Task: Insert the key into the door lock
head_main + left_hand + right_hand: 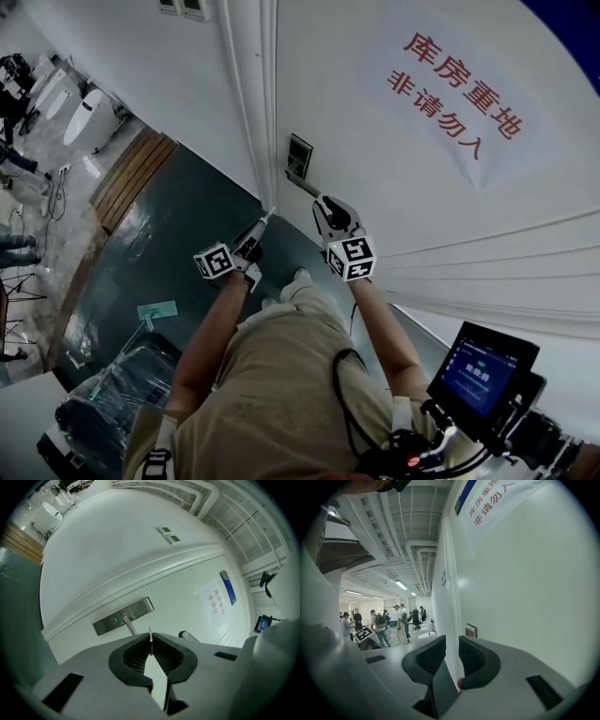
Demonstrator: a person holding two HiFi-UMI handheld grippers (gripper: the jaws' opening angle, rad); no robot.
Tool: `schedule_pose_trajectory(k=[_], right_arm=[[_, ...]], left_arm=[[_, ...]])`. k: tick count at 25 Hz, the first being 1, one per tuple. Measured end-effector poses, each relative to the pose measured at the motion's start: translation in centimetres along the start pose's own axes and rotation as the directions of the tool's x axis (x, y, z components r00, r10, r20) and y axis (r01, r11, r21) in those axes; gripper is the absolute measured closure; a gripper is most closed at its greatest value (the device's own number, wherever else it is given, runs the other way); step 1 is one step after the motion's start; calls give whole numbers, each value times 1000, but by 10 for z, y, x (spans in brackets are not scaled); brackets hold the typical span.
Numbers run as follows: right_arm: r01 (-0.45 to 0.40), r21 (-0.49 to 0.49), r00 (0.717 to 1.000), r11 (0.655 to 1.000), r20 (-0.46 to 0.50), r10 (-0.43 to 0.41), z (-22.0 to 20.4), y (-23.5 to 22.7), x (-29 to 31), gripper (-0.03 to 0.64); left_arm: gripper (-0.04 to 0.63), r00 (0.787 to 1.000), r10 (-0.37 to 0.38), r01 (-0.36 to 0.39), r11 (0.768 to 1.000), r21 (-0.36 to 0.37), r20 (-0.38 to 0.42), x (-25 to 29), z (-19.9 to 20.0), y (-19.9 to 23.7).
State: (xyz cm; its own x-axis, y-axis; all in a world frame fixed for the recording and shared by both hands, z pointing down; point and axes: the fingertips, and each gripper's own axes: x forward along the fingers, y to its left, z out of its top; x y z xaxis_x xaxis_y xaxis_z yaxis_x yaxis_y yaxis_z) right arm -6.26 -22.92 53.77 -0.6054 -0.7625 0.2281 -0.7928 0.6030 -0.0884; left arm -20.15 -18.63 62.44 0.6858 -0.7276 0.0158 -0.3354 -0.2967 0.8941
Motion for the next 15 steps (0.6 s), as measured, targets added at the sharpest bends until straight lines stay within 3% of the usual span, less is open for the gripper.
schedule_pose_trajectory(k=[15], right_arm=[[-130, -65, 989, 989, -76, 125, -5, -43, 46, 529]], left_arm=[[561, 994, 110, -111, 993, -41, -22, 80, 10, 66]])
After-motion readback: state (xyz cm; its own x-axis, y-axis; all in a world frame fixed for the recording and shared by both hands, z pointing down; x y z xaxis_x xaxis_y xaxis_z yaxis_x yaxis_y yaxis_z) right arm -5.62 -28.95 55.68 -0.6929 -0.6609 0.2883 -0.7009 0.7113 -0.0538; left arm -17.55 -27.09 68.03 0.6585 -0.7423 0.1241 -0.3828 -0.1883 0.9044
